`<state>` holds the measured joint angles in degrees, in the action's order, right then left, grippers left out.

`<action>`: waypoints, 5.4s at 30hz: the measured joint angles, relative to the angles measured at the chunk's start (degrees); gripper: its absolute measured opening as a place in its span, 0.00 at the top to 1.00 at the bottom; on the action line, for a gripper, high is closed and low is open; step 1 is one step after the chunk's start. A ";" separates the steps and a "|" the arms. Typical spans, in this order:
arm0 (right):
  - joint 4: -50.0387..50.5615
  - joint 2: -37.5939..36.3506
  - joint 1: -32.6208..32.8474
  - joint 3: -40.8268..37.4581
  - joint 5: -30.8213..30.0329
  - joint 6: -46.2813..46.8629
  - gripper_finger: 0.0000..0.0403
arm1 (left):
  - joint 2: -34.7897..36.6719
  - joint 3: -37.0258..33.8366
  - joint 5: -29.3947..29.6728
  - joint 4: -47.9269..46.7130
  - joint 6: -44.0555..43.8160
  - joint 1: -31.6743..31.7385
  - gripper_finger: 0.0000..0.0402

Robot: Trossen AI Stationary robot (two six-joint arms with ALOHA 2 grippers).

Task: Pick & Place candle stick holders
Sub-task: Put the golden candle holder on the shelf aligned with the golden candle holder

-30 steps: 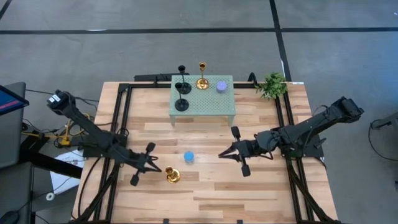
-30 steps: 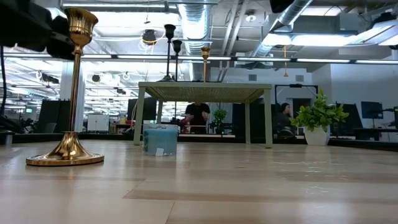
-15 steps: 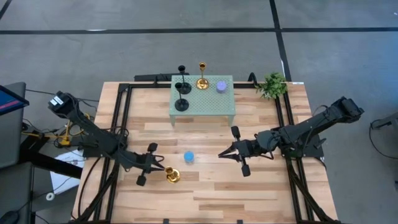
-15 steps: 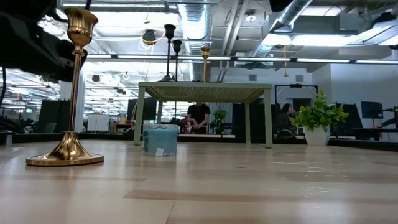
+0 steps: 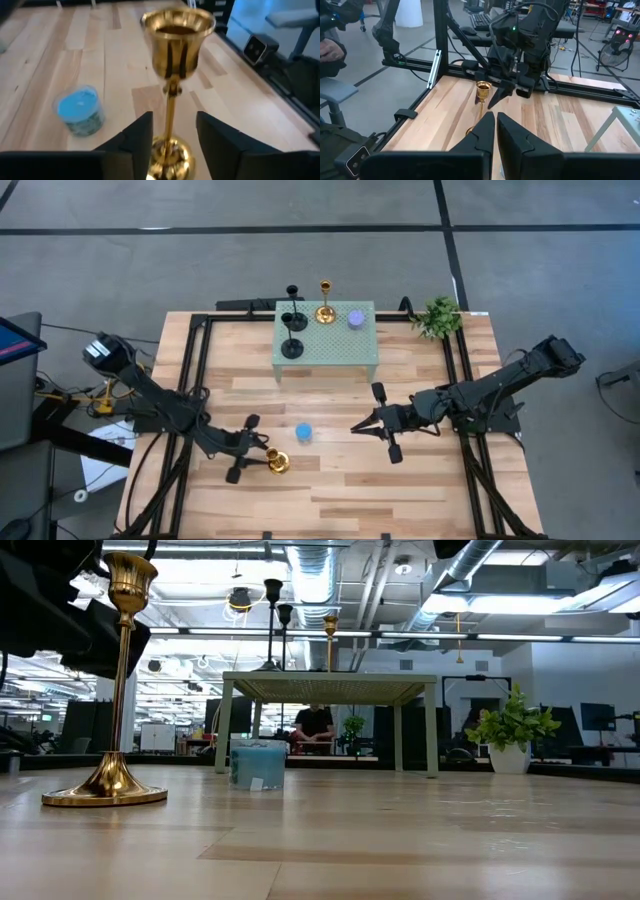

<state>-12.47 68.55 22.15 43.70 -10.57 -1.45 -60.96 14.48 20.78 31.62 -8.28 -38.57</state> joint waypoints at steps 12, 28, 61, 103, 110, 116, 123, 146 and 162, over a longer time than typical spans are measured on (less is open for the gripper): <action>-0.02 0.00 0.00 0.00 0.00 0.00 0.97 | -6.73 -0.02 4.98 9.70 0.27 0.00 0.60; -0.02 0.00 0.00 0.00 0.00 0.00 0.97 | -10.17 -0.02 4.69 14.84 -1.21 0.02 0.79; 1.60 1.76 -1.03 0.04 3.06 0.00 0.97 | -6.85 12.67 9.47 5.51 9.15 0.07 0.97; -14.82 33.88 -6.36 15.93 1.88 -0.02 0.75 | -5.08 18.95 7.91 1.38 11.18 10.45 0.97; -14.85 33.86 -6.58 15.93 1.90 -0.04 0.88 | -5.10 18.95 7.76 2.96 12.63 10.43 0.97; -14.79 33.86 -6.58 15.93 1.66 -1.66 0.98 | -5.10 18.95 7.69 3.52 13.50 10.38 0.97; -15.03 33.83 -6.54 15.93 -0.28 -2.79 0.99 | -5.10 18.95 7.97 3.97 13.71 10.40 0.90; -7.50 28.40 -8.75 15.80 -10.99 -5.01 1.00 | 1.59 16.28 16.07 2.51 18.61 4.96 0.77; -29.15 26.64 -19.46 5.92 -12.39 -1.64 1.00 | 4.06 15.72 16.69 1.84 20.10 -0.26 0.76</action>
<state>-41.62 95.19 2.69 49.63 -22.96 -3.09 -56.90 30.20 37.47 33.45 11.81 -38.83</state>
